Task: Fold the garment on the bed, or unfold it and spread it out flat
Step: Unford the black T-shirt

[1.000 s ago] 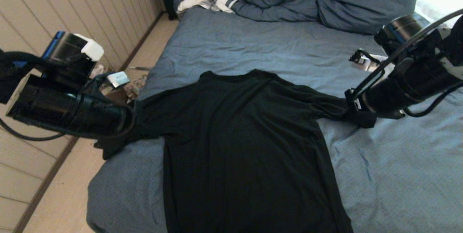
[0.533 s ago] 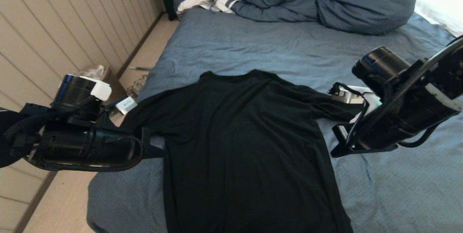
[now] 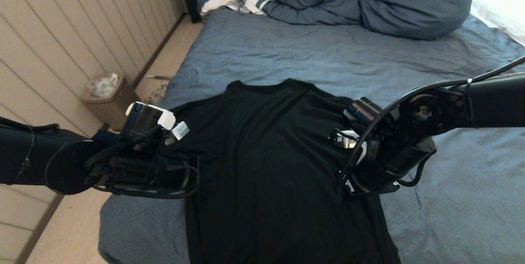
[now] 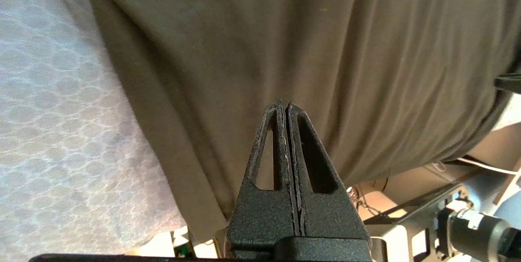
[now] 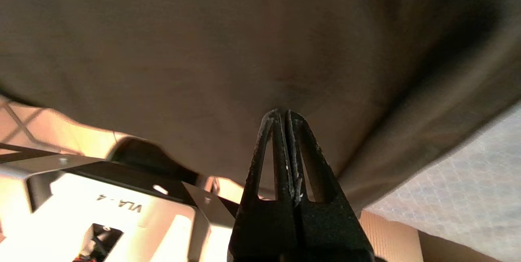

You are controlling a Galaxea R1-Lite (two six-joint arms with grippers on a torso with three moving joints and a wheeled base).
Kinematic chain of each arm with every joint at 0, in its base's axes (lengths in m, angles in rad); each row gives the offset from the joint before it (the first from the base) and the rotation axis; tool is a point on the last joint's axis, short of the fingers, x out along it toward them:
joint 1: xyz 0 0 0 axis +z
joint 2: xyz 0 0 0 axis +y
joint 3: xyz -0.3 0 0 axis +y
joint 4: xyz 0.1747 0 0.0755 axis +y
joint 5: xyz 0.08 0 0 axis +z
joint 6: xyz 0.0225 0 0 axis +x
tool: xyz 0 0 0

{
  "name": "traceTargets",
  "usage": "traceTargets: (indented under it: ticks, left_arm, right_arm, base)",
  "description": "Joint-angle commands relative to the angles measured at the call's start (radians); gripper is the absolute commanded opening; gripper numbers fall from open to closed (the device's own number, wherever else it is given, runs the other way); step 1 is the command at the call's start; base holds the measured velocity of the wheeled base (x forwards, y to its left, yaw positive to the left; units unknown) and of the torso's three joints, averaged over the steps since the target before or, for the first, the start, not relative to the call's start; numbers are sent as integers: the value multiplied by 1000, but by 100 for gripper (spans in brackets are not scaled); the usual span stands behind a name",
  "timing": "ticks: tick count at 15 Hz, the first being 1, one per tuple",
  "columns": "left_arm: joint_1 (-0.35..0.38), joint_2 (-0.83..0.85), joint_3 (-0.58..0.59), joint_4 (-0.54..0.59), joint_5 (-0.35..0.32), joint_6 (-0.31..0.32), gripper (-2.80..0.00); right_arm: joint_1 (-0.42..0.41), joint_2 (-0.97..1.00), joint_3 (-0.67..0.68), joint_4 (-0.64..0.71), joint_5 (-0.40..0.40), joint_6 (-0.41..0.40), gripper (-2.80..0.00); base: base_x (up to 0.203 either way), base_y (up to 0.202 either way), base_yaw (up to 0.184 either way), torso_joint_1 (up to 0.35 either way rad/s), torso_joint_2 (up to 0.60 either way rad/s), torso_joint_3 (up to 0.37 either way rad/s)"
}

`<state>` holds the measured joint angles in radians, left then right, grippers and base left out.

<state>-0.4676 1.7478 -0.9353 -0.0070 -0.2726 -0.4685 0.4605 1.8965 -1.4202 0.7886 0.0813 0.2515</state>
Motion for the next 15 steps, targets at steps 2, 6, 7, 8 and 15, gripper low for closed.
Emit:
traceTargets:
  ticks: [2, 6, 7, 8, 15]
  left_arm:
    - [-3, 34, -9, -1, -2, -3, -280]
    - [0, 44, -9, -2, 1, -4, -280]
    - [0, 54, -10, -2, 3, -4, -280]
    - [0, 62, -10, -2, 8, -4, -280]
    - [20, 75, -8, -42, 19, -4, -280]
  right_arm:
    - [-7, 34, 43, 4, -3, 1, -280]
    - [-113, -31, 118, -1, -11, -8, -280]
    - [-143, -50, 136, -4, -11, -9, -280]
    - [-174, -65, 157, -14, -12, -11, -280]
    - [-463, -157, 247, -63, -8, -156, -280]
  base:
    - [0, 0, 0, -1, -3, 19]
    - [0, 0, 0, 0, 0, 0]
    - [0, 0, 0, 0, 0, 0]
    - [0, 0, 0, 0, 0, 0]
    - [0, 0, 0, 0, 1, 4]
